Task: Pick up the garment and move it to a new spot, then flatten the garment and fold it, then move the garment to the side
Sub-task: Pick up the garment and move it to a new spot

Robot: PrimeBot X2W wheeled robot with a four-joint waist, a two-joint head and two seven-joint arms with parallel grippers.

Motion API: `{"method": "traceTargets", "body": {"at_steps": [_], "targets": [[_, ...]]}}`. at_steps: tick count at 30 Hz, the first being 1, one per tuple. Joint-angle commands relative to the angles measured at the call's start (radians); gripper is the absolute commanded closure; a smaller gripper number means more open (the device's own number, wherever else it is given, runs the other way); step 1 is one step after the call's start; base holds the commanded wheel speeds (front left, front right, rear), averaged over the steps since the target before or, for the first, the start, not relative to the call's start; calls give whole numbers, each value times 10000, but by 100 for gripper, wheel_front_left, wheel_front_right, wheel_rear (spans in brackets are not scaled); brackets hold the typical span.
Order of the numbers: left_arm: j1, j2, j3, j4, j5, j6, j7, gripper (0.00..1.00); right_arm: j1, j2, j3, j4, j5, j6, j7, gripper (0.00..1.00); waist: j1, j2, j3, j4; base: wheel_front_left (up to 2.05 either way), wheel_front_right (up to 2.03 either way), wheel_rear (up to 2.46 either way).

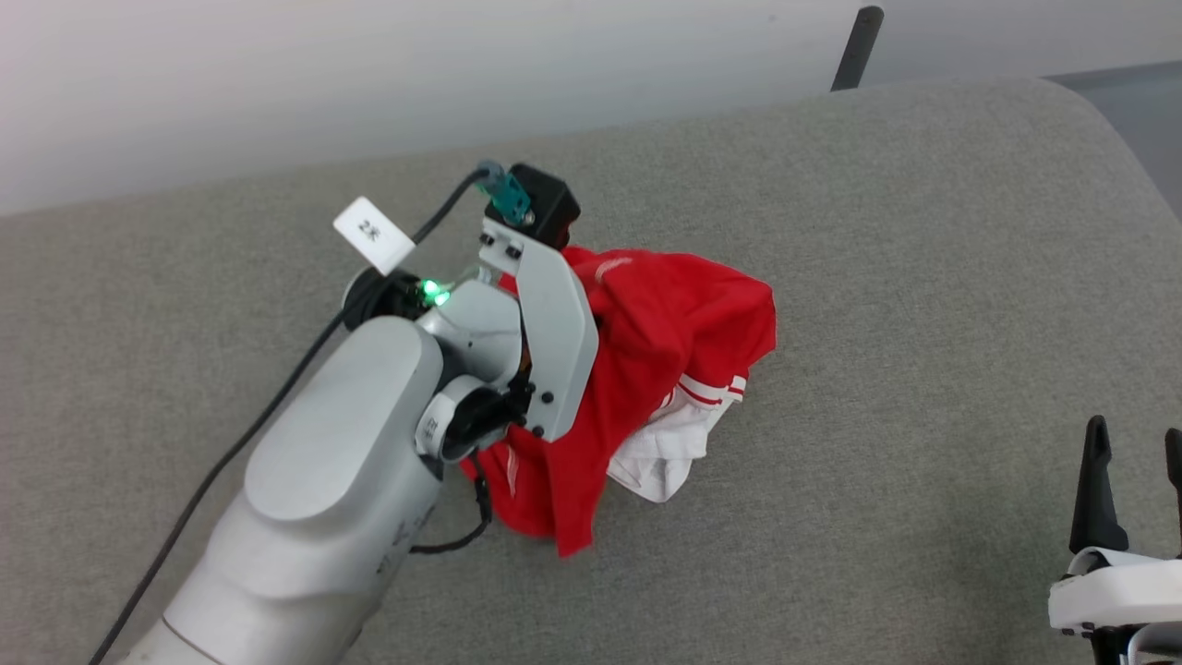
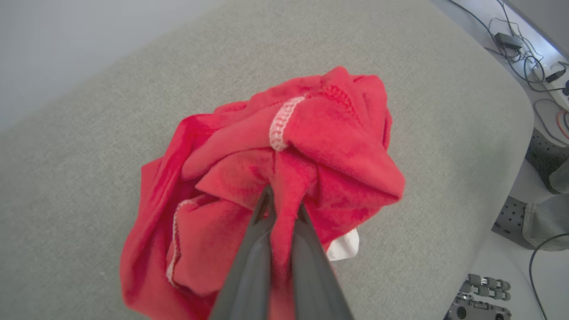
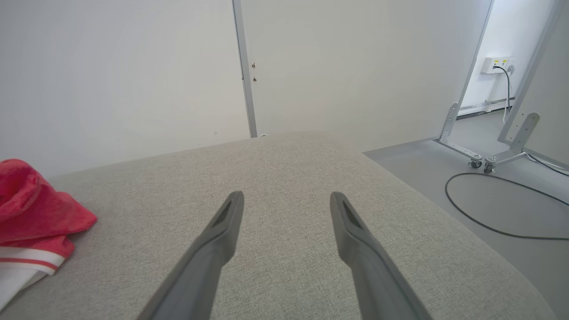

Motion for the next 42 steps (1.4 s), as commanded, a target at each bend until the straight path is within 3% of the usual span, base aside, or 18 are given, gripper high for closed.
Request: {"method": "traceTargets", "body": {"at_steps": [1, 9, 10, 11, 13, 14, 15, 26, 42], "targets": [[120, 20, -24, 43, -39, -18, 46, 100, -100, 29, 29, 54, 12, 1, -68, 0, 0, -1, 96, -71, 0, 0, 0], [200, 70, -226, 419, -145, -100, 237, 100, -419, 28, 163, 411, 44, 1, -87, 0, 0, -1, 192, -12, 0, 0, 0], [176, 64, -248, 426, -185, -144, 273, 87, -420, 28, 168, 410, 46, 1, -87, 0, 0, -1, 170, 18, 0, 0, 0], [147, 61, -258, 427, -242, -165, 290, 59, -408, 28, 165, 416, 27, 1, -88, 0, 0, -1, 138, 53, 0, 0, 0], [125, 78, -302, 420, -317, -229, 317, 21, -358, 28, 172, 423, -35, 1, -89, 0, 0, -1, 44, 137, 0, 0, 0], [126, 86, -307, 407, -372, -246, 298, 5, -330, 28, 179, 428, -71, 1, -90, 0, 0, -1, -11, 181, 0, 0, 0], [130, 105, -322, 388, -426, -258, 315, 0, -292, 28, 179, 430, -97, 1, -90, 0, 0, -1, -68, 232, 0, 0, 0], [609, 211, -176, 33, -758, -368, -437, 0, 110, 27, 366, 259, -447, 1, -90, 0, 0, -1, -879, 1034, 0, 0, 0], [1859, 550, 191, -93, -998, -485, -4617, 0, 685, -112, 925, 99, -723, 1, 27, 0, 0, -1, -2028, 2540, 0, 0, 0]]}}
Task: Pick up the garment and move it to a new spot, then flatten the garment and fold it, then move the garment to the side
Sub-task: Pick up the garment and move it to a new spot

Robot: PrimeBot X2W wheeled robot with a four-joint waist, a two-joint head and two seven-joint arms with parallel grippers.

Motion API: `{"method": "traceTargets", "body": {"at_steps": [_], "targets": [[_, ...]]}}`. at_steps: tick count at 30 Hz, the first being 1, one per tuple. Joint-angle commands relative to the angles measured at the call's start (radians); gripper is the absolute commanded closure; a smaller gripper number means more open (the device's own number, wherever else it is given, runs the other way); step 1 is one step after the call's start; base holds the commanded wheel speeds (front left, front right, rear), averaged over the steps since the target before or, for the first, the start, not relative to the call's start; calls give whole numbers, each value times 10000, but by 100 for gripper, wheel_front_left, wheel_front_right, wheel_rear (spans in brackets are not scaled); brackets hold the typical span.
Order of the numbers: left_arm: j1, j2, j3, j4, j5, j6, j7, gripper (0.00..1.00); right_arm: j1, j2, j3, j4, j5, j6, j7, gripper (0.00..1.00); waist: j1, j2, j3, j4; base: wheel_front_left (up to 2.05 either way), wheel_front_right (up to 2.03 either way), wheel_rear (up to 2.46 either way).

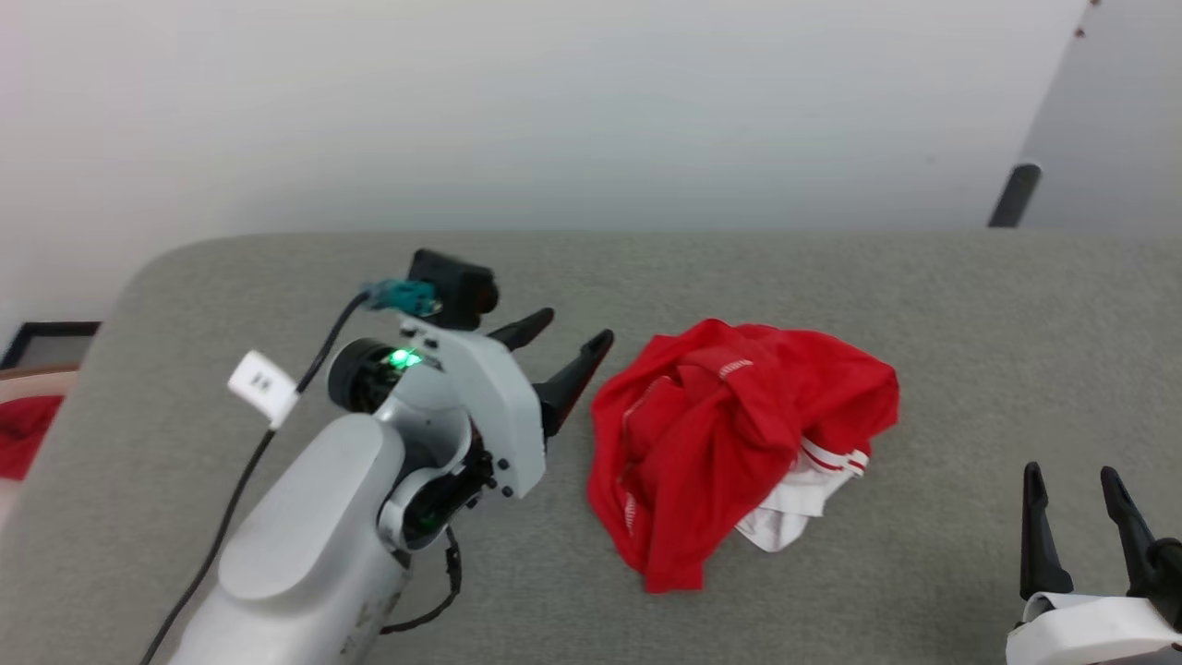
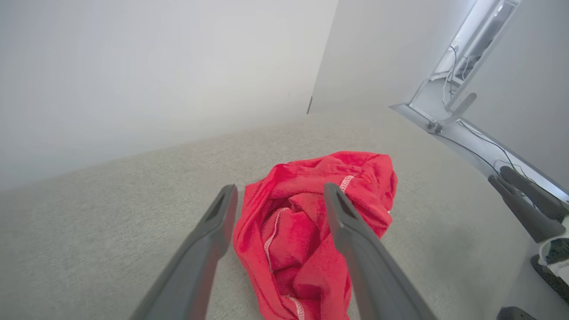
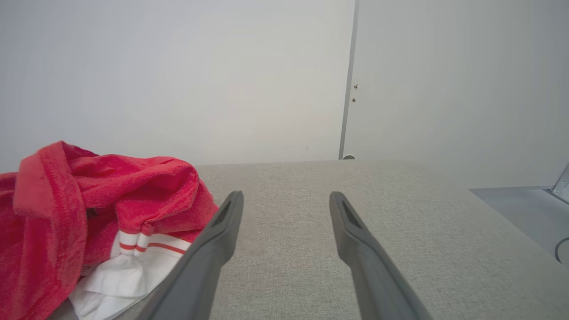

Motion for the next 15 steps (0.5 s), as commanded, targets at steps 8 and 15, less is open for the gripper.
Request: {"method": "traceTargets", "body": {"at_steps": [8, 15], "targets": [[718, 284, 303, 327, 58, -31, -2091, 0, 213, -220, 331, 52, 143, 1, 12, 0, 0, 0, -536, 1049, 0, 0, 0], [1285, 467, 445, 912, 183, -31, -3299, 0, 251, -314, 496, 119, 144, 1, -14, 0, 0, 0, -704, 1515, 0, 0, 0]]}}
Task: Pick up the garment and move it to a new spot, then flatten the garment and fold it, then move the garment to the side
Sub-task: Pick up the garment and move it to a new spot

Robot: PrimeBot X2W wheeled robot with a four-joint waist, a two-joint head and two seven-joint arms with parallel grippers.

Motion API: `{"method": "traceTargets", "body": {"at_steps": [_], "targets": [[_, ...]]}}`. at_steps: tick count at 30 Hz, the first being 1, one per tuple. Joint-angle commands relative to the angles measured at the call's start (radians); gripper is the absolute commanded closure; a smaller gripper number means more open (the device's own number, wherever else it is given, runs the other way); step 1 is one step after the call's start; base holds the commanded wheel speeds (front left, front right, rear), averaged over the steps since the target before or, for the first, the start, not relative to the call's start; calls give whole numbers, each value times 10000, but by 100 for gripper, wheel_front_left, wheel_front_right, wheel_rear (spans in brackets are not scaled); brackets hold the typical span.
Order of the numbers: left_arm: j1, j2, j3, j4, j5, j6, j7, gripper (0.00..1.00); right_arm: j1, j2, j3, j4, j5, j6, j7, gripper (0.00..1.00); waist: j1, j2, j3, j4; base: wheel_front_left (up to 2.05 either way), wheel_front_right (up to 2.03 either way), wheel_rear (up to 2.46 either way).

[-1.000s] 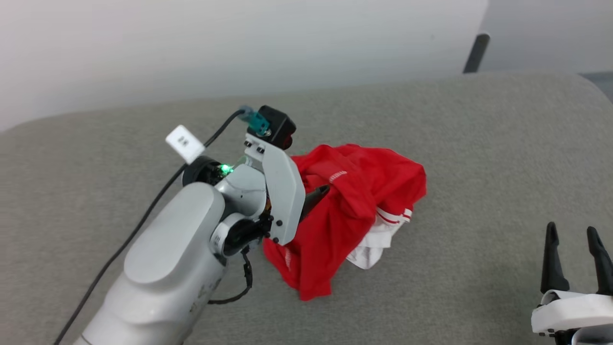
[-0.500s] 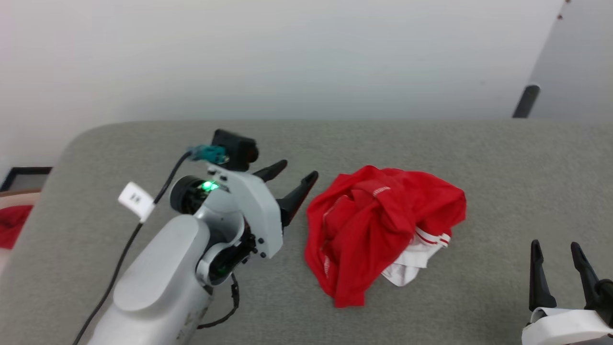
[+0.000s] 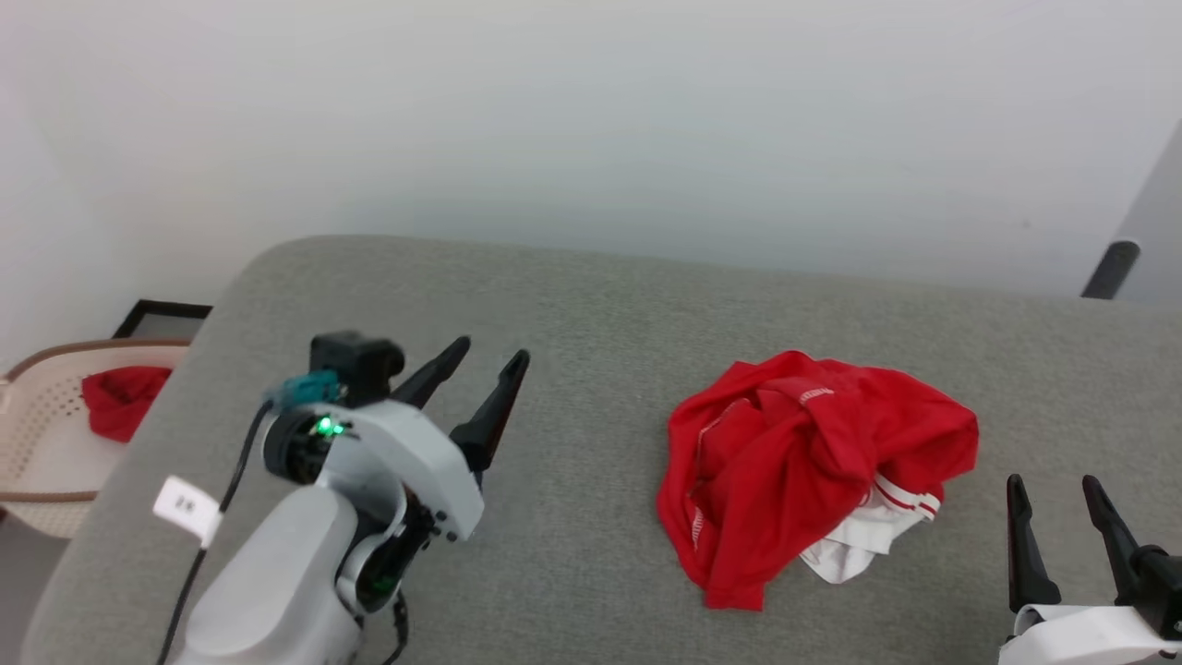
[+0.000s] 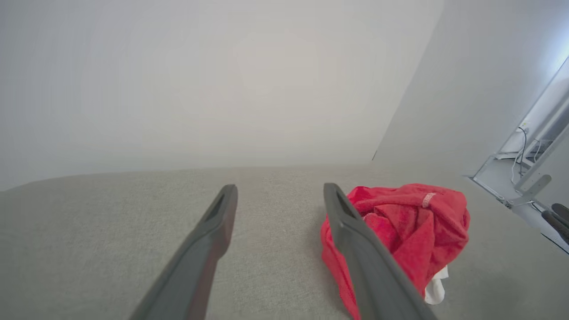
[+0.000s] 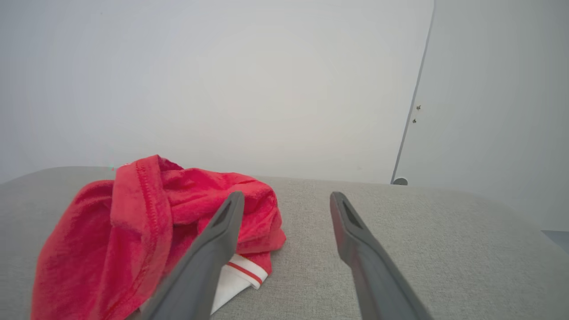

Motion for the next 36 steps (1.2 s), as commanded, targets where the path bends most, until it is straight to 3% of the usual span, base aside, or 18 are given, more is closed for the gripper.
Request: {"method": "traceTargets", "body": {"at_steps": [1, 10, 17, 24, 36], "targets": [[188, 70, 50, 107, 90, -17, -234, 0, 129, -34, 51, 31, 12, 1, -22, 0, 0, 0, -163, 239, 0, 0, 0], [934, 560, 460, 675, 449, 183, -1958, 0, 301, 8, 10, -25, -166, 1, -77, 0, 0, 0, -383, 542, 0, 0, 0], [1614, 851, 983, 857, 792, 327, -2494, 0, 510, -53, -394, -78, -266, 1, -96, 0, 0, 0, -450, 588, 0, 0, 0], [2384, 835, 2003, 140, 1363, 537, -2528, 0, 744, 4, -805, -275, -357, 1, -106, 0, 0, 0, -463, 435, 0, 0, 0], [3676, 214, 4033, -1091, 2950, 220, -2535, 0, 1113, 161, -1230, -692, -541, 1, -109, 0, 0, 0, -376, -261, 0, 0, 0]]}}
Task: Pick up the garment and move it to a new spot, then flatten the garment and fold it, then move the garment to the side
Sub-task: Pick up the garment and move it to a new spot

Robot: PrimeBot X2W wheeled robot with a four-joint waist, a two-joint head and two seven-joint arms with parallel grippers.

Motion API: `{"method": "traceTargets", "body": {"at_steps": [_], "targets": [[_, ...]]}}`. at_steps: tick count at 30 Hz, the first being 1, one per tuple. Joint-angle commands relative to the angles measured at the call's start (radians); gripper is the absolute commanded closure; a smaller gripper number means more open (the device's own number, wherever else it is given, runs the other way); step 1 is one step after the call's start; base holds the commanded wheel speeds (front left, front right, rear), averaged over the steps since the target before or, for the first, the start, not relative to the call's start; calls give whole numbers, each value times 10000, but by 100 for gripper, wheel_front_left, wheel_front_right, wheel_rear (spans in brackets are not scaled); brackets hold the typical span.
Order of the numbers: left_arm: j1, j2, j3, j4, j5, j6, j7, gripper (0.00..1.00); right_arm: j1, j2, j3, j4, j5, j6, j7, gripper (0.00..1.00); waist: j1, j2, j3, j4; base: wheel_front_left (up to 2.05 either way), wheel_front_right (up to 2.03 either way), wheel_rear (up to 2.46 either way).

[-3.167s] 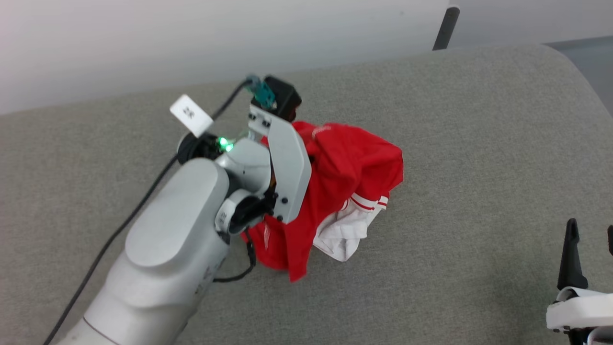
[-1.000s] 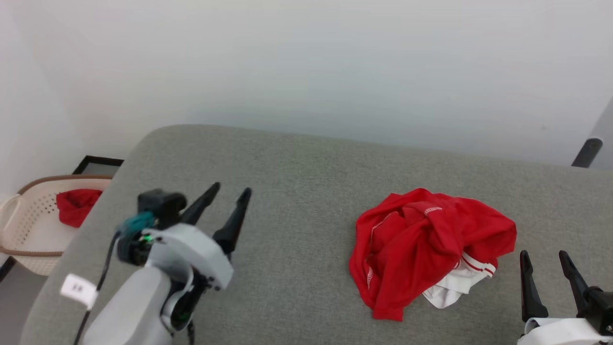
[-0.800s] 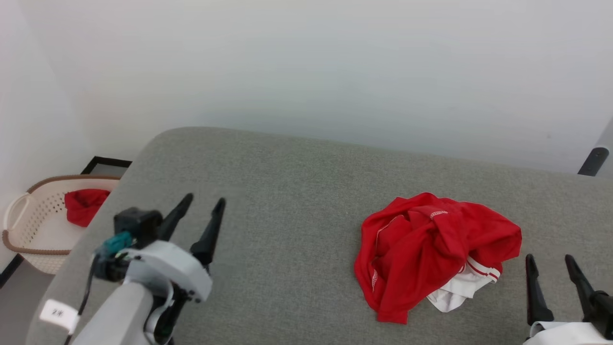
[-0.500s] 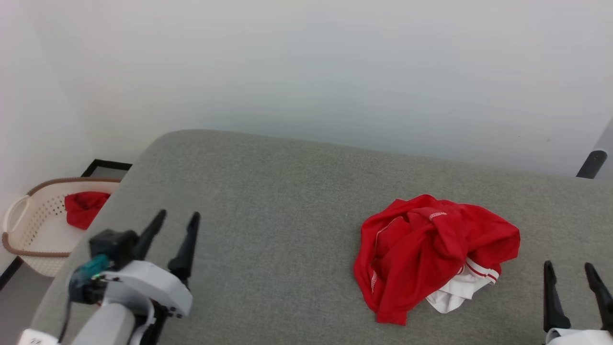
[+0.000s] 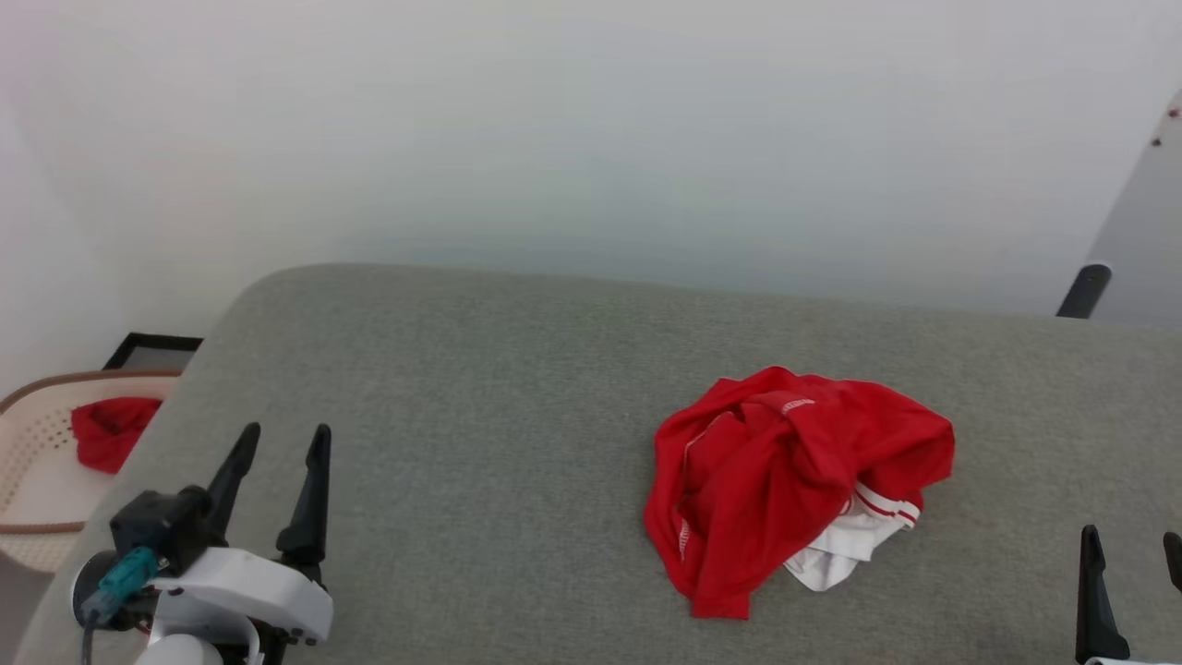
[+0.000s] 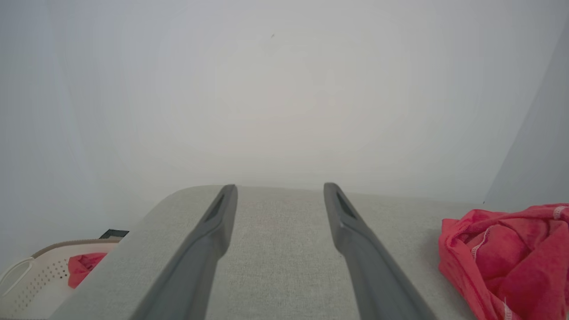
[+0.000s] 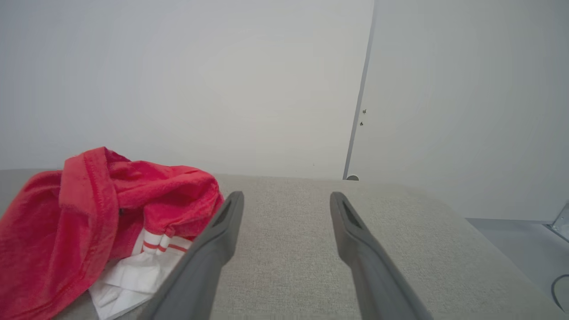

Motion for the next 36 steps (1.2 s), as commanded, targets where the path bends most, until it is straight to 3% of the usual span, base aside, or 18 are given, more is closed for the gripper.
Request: {"method": "traceTargets", "body": {"at_steps": [1, 17, 29, 36], "targets": [[117, -23, 67, -64, 180, -55, -29, 0, 54, 28, -26, -38, -59, 1, -46, 0, 0, -1, 29, -142, 0, 0, 0], [375, -576, 711, -362, 1143, -281, -30, 0, 162, 147, -96, -127, -108, 1, -47, 0, 0, -1, 88, -514, 0, 0, 0], [514, -465, 997, -284, 747, -282, -31, 0, 191, 178, 259, 40, -78, 1, -47, 0, 0, -1, 128, -419, 0, 0, 0], [381, -279, 1035, -46, 577, -283, -31, 0, 20, -95, 876, 465, 286, 1, 354, 0, 0, -1, 165, 16, 0, 0, 0]]}}
